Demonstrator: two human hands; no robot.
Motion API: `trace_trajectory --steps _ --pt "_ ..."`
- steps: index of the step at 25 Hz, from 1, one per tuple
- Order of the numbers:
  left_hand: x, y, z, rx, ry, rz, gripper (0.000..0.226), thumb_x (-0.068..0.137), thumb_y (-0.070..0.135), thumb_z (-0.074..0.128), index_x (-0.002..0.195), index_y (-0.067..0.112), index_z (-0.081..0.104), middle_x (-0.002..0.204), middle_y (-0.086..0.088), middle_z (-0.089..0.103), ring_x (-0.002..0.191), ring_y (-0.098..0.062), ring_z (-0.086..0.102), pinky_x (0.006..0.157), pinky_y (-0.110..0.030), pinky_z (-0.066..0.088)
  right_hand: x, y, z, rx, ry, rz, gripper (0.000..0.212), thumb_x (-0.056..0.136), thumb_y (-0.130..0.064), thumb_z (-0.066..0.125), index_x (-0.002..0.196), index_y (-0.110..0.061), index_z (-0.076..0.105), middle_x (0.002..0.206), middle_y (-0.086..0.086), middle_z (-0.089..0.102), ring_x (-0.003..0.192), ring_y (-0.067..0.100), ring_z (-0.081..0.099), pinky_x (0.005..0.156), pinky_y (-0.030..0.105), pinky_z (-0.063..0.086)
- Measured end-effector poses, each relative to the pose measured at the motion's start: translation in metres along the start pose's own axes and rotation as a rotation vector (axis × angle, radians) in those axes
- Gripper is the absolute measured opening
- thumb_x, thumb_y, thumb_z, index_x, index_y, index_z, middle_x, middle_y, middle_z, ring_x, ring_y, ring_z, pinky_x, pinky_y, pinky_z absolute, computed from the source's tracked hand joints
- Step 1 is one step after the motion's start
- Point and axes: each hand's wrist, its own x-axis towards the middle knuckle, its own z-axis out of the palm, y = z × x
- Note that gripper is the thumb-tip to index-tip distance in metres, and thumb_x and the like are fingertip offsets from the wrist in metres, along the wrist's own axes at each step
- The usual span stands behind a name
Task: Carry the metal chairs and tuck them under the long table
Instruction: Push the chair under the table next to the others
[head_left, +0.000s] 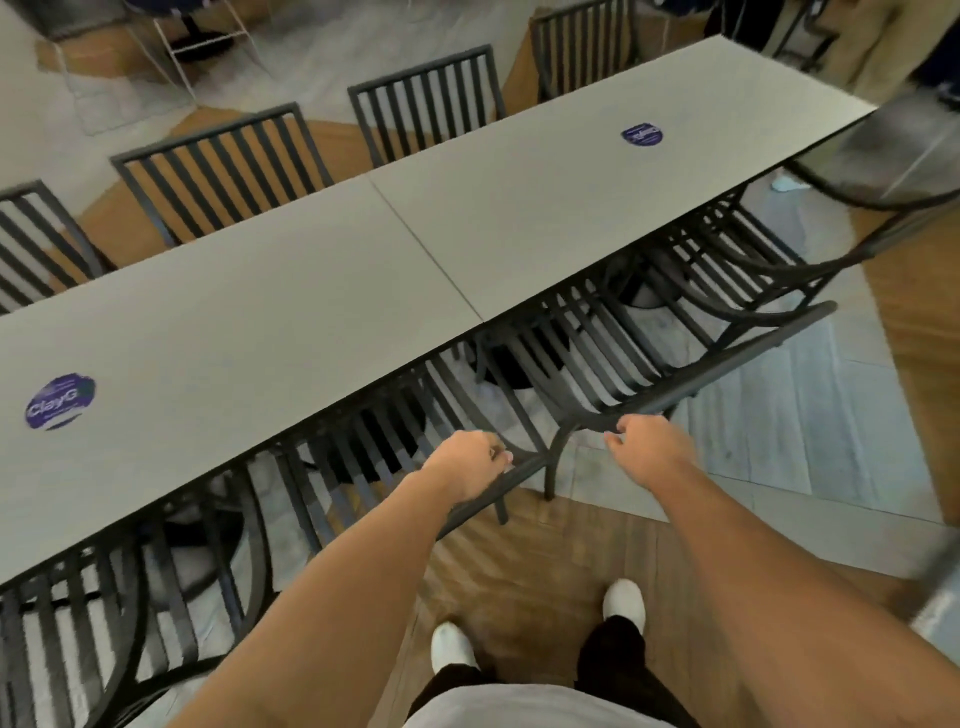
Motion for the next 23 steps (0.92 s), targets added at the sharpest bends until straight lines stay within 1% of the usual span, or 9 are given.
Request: trace_trajectory --steps 2,4,8,11,14,16,18,21,23 --pt "0.023 0.044 0.008 0.003 0.013 0.051 0.040 0.109 0.040 0.043 0.134 0.015 0.063 0.123 -0.007 0.070 0.106 -0.025 0.066 0.091 -0.037 0.054 0.012 0.045 -0.009 0.006 -0.006 0.021 0.039 0.106 -0.043 0.044 0.123 -0.016 0.067 0.117 0.010 0.070 0.107 0.030 0.066 0.080 0.035 0.051" --pt "0.043 0.083 0.017 -0.019 0.033 0.072 0.042 0.109 0.041 0.044 0.136 0.016 0.062 0.124 -0.006 0.070 0.110 -0.024 0.065 0.094 -0.036 0.053 0.024 0.084 -0.017 0.006 -0.041 0.010 0.038 0.106 -0.041 0.044 0.125 -0.017 0.066 0.118 0.011 0.069 0.107 0.031 0.065 0.079 0.035 0.050" --pt "0.088 0.163 0.048 -0.061 0.071 0.069 0.043 0.107 0.046 0.045 0.134 0.019 0.064 0.118 0.000 0.071 0.099 -0.017 0.065 0.087 -0.030 0.053 0.056 0.169 -0.033 0.020 -0.095 -0.057 0.040 0.105 -0.042 0.047 0.132 -0.018 0.063 0.124 0.010 0.068 0.111 0.030 0.064 0.086 0.038 0.054" --pt "0.113 0.212 0.067 -0.065 0.072 0.056 0.039 0.107 0.046 0.045 0.127 0.020 0.066 0.112 -0.001 0.072 0.095 -0.019 0.068 0.086 -0.035 0.057 0.077 0.218 -0.049 0.036 -0.115 -0.090 0.040 0.106 -0.041 0.049 0.138 -0.019 0.060 0.128 0.010 0.067 0.114 0.031 0.062 0.089 0.038 0.053" --pt "0.136 0.246 0.076 -0.049 0.073 0.058 0.037 0.106 0.042 0.045 0.124 0.019 0.068 0.110 -0.002 0.074 0.095 -0.020 0.070 0.087 -0.040 0.059 0.104 0.254 -0.062 0.019 -0.118 -0.094 0.038 0.104 -0.040 0.051 0.130 -0.016 0.063 0.116 0.008 0.069 0.106 0.029 0.064 0.086 0.038 0.054" --pt "0.150 0.260 0.074 -0.046 0.093 0.052 0.036 0.106 0.042 0.045 0.124 0.021 0.068 0.108 0.001 0.073 0.093 -0.019 0.069 0.086 -0.040 0.059 0.124 0.270 -0.067 0.014 -0.115 -0.104 0.035 0.103 -0.041 0.054 0.125 -0.016 0.064 0.105 0.006 0.068 0.098 0.028 0.063 0.080 0.037 0.054" --pt "0.168 0.267 0.066 -0.027 0.119 0.052 0.036 0.107 0.041 0.044 0.122 0.021 0.069 0.104 0.003 0.072 0.090 -0.018 0.068 0.083 -0.037 0.058 0.144 0.275 -0.074 0.017 -0.108 -0.125 0.038 0.102 -0.043 0.055 0.128 -0.016 0.062 0.116 0.007 0.066 0.105 0.028 0.062 0.085 0.039 0.054" --pt "0.198 0.265 0.058 -0.005 0.148 0.043 0.036 0.108 0.039 0.043 0.116 0.016 0.071 0.099 0.000 0.072 0.085 -0.019 0.067 0.081 -0.038 0.057 0.173 0.272 -0.082 0.032 -0.081 -0.172 0.053 0.102 -0.044 0.055 0.149 -0.019 0.049 0.148 0.007 0.053 0.133 0.028 0.050 0.105 0.043 0.048" --pt "0.220 0.261 0.054 -0.017 0.131 0.029 0.037 0.108 0.040 0.043 0.116 0.016 0.070 0.100 0.000 0.072 0.087 -0.019 0.067 0.083 -0.040 0.058 0.196 0.266 -0.089 0.046 -0.083 -0.187 0.058 0.102 -0.044 0.056 0.154 -0.020 0.043 0.156 0.005 0.046 0.142 0.027 0.042 0.111 0.043 0.043"
